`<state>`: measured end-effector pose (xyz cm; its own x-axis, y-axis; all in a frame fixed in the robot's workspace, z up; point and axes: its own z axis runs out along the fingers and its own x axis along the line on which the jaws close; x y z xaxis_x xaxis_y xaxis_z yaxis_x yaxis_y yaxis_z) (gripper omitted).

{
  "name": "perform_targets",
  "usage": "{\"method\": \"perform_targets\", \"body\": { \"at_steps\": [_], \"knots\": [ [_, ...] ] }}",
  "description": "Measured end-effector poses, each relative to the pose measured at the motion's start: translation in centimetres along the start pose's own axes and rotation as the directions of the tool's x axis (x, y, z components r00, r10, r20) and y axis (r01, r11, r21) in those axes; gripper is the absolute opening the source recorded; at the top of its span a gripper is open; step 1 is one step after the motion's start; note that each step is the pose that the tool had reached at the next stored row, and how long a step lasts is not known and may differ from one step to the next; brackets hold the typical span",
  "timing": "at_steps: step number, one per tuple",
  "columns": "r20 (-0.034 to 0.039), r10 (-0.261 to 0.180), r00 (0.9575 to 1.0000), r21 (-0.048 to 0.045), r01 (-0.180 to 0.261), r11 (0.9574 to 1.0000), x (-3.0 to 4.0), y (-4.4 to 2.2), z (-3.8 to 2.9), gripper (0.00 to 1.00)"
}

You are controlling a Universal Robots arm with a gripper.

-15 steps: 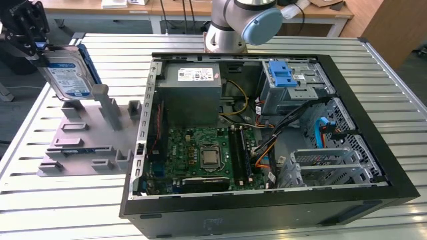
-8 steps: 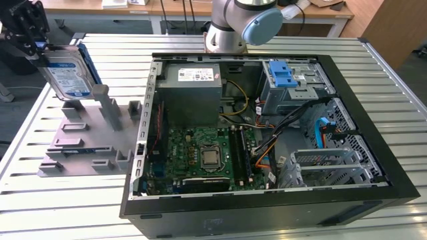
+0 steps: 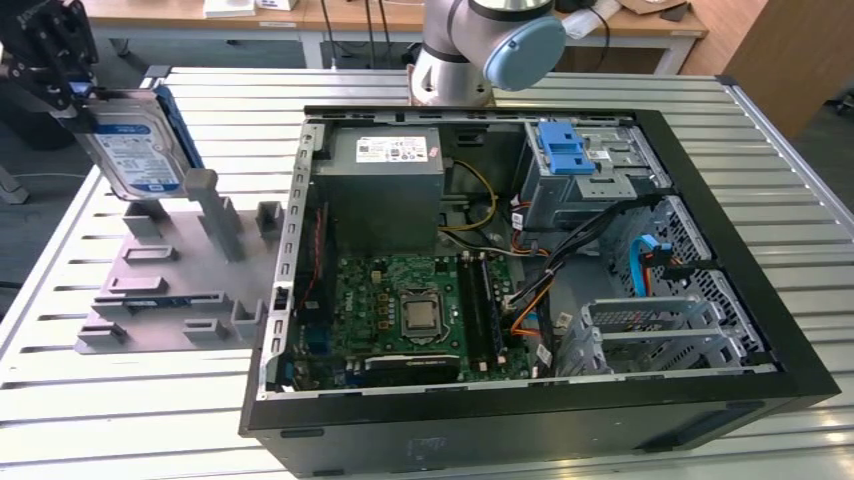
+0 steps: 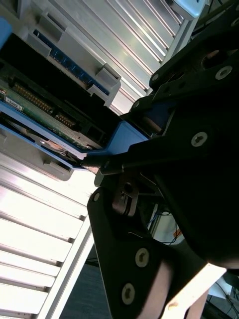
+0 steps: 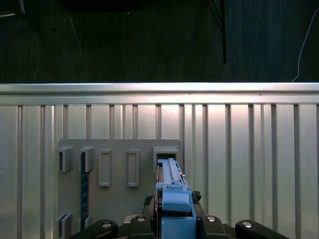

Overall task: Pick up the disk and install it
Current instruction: 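Pick up the disk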

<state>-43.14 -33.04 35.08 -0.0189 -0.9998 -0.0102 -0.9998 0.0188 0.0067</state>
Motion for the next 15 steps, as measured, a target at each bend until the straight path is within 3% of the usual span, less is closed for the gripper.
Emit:
{"method": "perform_targets", "body": {
  "at_steps": [15],
  "knots": [
    [0.0000,0.000,1.0000,0.0001,0.000,1.0000,-0.01,0.01,-0.91,0.36]
  ]
}}
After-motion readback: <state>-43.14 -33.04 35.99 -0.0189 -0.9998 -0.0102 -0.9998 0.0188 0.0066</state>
